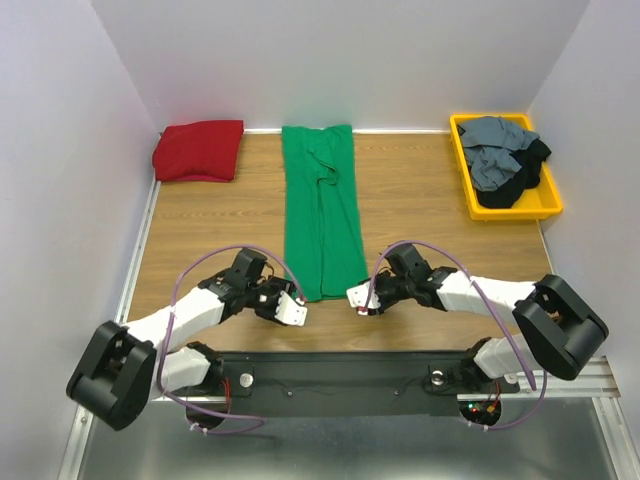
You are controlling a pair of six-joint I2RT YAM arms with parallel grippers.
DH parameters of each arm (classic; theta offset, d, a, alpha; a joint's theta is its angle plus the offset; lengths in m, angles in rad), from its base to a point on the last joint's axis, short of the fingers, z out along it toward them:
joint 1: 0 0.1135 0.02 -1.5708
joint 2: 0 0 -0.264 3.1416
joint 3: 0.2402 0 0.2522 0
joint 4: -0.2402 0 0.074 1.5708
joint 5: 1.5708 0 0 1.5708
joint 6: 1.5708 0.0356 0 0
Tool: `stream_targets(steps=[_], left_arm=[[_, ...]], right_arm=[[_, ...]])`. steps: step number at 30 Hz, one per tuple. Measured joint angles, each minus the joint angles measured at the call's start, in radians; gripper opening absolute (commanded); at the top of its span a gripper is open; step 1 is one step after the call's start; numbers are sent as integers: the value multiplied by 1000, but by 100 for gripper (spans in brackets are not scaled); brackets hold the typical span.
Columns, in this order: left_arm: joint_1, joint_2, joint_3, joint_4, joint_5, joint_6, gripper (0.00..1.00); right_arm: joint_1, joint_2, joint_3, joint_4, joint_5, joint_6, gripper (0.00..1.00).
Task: Fold and stack the t-shirts
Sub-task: Fold the tshirt
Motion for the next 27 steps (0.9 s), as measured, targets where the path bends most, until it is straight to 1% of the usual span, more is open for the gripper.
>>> stream_targets(steps=[1, 3, 4, 7, 8, 9, 10, 11, 12, 19, 22, 24, 27], left_arm=[[-1, 36, 17, 10, -2, 0, 57], [-1, 79, 41, 23, -2, 1, 47], [-1, 94, 49, 28, -4, 2, 44], [-2, 133, 65, 38, -8, 13, 34], [-2, 137, 66, 38, -10, 20, 25], [-2, 140, 66, 38, -11, 24, 12], [-2, 143, 66, 38, -13, 29, 9], [-4, 145, 66, 37, -15, 31, 7], [-5, 145, 66, 37, -18, 34, 1], [-9, 128, 79, 8, -9, 11, 0], [-31, 92, 95, -37, 2, 8, 0], [-49, 59, 101, -70, 10, 8, 0], [-101, -41, 104, -160, 28, 5, 0]], right_arm=[[0, 3, 0, 5, 5, 2, 37], [0, 9, 0, 14, 12, 2, 32], [0, 12, 0, 17, 16, 5, 31], [0, 19, 0, 24, 23, 9, 23], [0, 21, 0, 26, 26, 13, 17], [0, 24, 1, 27, 27, 14, 13], [0, 26, 2, 27, 29, 18, 10], [0, 31, 3, 28, 30, 19, 2], [0, 34, 7, 28, 33, 27, 1], [4, 32, 27, -1, 51, 80, 1], [24, -14, 27, -42, 59, 108, 1], [52, -74, 27, -82, 59, 133, 1], [87, -156, 28, -132, 61, 172, 1]])
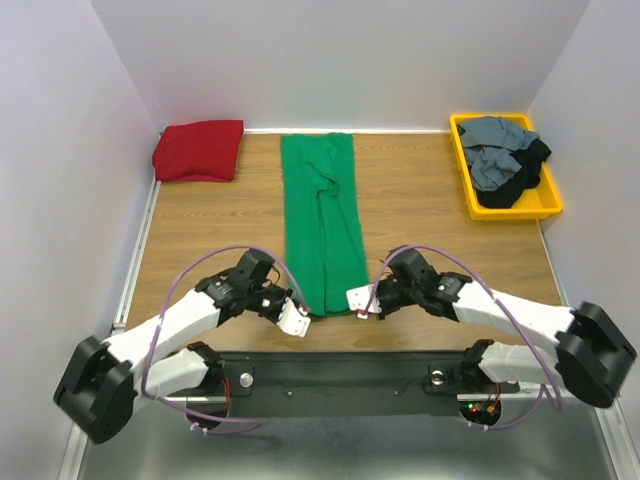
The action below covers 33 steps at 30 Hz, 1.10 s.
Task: Fold and stack the t-shirts
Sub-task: Fold the tshirt
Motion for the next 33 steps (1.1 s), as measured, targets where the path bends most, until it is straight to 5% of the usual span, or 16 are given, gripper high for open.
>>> stream_targets(steps=[5, 10, 23, 33], left_arm=[[-83, -180, 0, -80, 29, -74, 0], [-101, -203, 1, -89, 18, -185, 0], [146, 95, 160, -7, 25, -206, 0], [227, 245, 182, 138, 21, -123, 0]], right_arm=[[95, -174, -5, -64, 1, 85, 1], [108, -169, -6, -88, 53, 122, 1], [-68, 27, 119, -26, 80, 105, 0], [-196, 248, 253, 68, 27, 2, 1]])
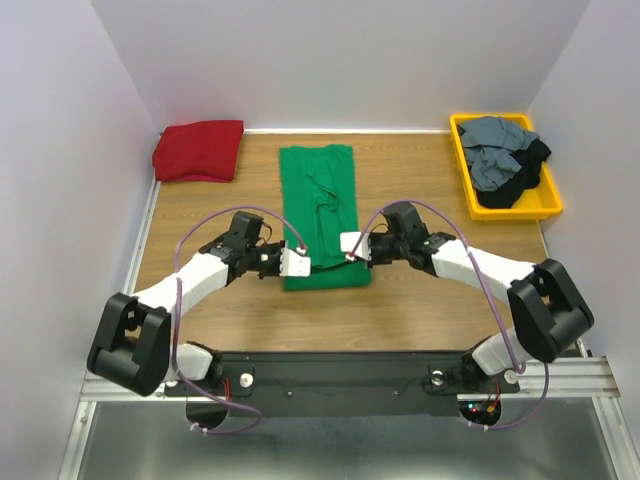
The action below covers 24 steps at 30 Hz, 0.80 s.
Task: Fold and stack the t-shirts
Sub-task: Fold the tshirt
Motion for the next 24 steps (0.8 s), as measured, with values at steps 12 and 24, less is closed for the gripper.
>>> stream_targets(steps=[12, 24], left_arm=[[100, 192, 182, 68, 19, 70, 0], [171, 438, 405, 74, 45, 92, 0]], right_arm=[[-82, 166, 148, 84, -64, -74, 0], [-150, 364, 308, 148, -104, -121, 1]])
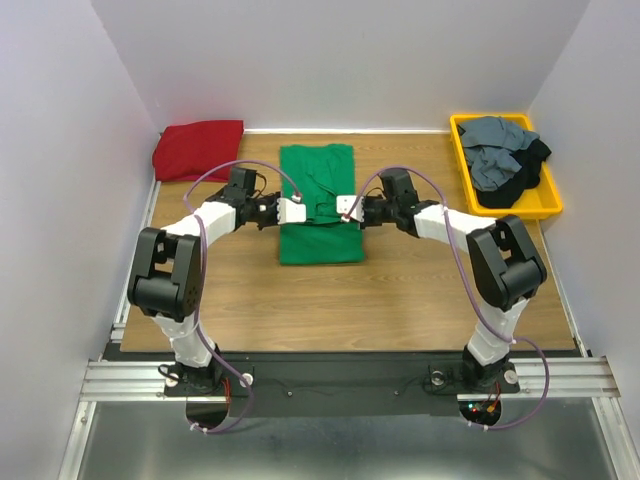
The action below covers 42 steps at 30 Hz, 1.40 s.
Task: Fold and stack the t-shirts
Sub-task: Fold the tshirt
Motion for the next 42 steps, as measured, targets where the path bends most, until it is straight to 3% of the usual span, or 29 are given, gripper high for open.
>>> stream_targets(steps=[17, 20, 21, 24, 26, 30, 35, 37, 38, 42], left_arm=[[46, 195, 215, -9, 12, -16, 0], [51, 225, 249, -11, 9, -17, 15], [52, 236, 257, -8, 4, -21, 28], [57, 260, 273, -4, -12, -57, 50], [61, 282, 307, -8, -20, -97, 58], [95, 325, 419, -14, -18, -229, 70], [160, 314, 491, 12, 19, -445, 70], [179, 287, 473, 14, 31, -520, 66], [183, 267, 452, 14, 45, -561, 60], [172, 201, 380, 14, 93, -657, 48]], right_arm=[[-39, 167, 145, 90, -34, -6, 1], [-43, 201, 167, 121, -34, 1, 2], [-45, 207, 169, 126, -33, 6, 16], [-45, 222, 179, 145, -22, 36, 52], [-45, 238, 203, 152, 7, 63, 60], [-50, 246, 259, 159, 78, 180, 65], [-90, 230, 358, 146, 119, 389, 63], [-116, 210, 389, 118, 109, 478, 53], [-126, 199, 409, 87, 89, 528, 42], [-156, 185, 481, -45, -6, 662, 24]])
